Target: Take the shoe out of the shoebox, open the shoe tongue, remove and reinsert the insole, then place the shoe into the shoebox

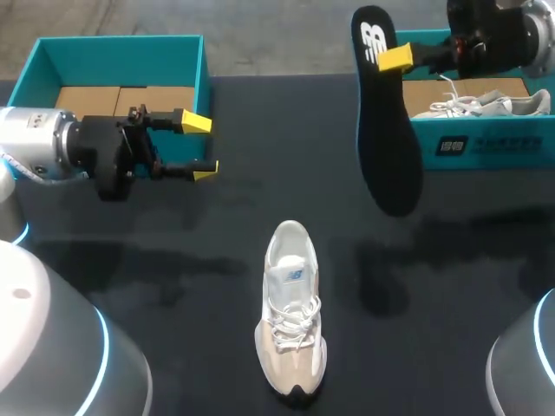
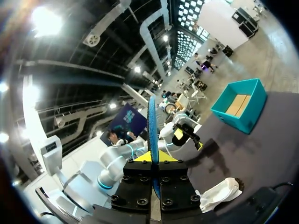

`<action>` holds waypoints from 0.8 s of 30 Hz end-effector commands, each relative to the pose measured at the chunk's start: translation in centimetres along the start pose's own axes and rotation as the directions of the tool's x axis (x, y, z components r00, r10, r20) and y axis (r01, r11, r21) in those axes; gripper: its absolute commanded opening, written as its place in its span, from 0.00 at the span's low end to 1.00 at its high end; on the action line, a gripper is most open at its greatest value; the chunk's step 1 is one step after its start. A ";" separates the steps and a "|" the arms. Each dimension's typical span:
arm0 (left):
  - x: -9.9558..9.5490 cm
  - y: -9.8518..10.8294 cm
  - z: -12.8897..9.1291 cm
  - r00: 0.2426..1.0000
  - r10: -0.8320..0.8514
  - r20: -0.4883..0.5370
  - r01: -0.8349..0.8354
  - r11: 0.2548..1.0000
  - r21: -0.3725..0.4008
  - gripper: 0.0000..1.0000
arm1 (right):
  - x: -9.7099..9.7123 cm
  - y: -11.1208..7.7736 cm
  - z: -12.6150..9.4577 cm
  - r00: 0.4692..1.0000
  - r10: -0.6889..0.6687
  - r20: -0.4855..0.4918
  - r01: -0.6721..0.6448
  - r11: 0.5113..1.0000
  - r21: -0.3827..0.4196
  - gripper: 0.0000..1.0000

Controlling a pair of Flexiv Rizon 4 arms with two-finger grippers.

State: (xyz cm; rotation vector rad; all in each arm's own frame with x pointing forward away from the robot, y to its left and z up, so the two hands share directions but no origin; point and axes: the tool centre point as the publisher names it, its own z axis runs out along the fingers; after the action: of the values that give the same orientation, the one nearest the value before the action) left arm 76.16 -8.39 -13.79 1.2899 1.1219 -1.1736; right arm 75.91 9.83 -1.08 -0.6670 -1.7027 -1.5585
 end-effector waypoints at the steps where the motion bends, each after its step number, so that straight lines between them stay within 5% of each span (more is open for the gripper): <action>1: 0.0 0.0 0.0 1.000 0.002 0.001 -0.002 1.000 0.000 1.00 | -2.0 2.1 -0.8 0.996 0.086 0.028 -0.087 0.996 0.025 0.00; 10: 0.0 0.0 0.0 1.000 0.002 0.001 -0.002 1.000 0.000 1.00 | -5.6 1.6 -2.6 0.956 0.291 0.021 -0.289 0.954 -0.075 0.00; 24: 0.0 0.0 0.0 1.000 0.002 0.001 -0.002 1.000 0.000 1.00 | -5.6 1.6 -2.6 0.956 0.291 0.021 -0.289 0.954 -0.075 0.00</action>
State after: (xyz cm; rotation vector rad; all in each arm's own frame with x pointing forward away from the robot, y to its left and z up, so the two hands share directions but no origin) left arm 76.16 -8.34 -13.78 1.2901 1.1206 -1.1741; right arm 80.99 8.05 -4.45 -0.9363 -1.4973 -1.4097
